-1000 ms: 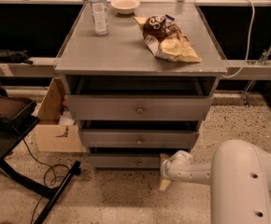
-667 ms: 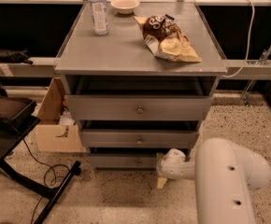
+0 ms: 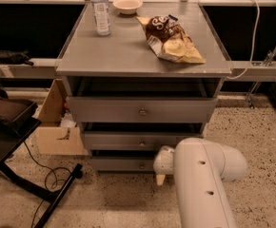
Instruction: Open bottom drawer
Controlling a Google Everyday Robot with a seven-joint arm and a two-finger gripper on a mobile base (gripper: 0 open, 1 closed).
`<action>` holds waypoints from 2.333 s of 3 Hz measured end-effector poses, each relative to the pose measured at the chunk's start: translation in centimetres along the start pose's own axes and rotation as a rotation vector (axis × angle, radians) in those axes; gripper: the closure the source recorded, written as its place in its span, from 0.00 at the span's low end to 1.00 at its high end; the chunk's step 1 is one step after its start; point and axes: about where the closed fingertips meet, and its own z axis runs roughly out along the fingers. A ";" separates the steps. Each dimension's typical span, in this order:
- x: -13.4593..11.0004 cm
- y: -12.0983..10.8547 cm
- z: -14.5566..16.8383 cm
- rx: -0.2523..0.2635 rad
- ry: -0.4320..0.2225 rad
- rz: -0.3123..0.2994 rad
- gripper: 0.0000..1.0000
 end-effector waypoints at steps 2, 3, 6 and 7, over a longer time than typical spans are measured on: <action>-0.2 -1.0 0.3 -0.026 0.022 -0.030 0.49; 0.7 -0.5 -0.6 -0.057 0.027 -0.027 0.72; 2.2 0.2 -2.2 -0.085 0.051 -0.011 1.00; 2.2 0.4 -2.4 -0.091 0.055 -0.008 1.00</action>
Offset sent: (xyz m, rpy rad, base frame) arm 0.0184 -0.0002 0.0053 -0.0379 0.0618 0.0383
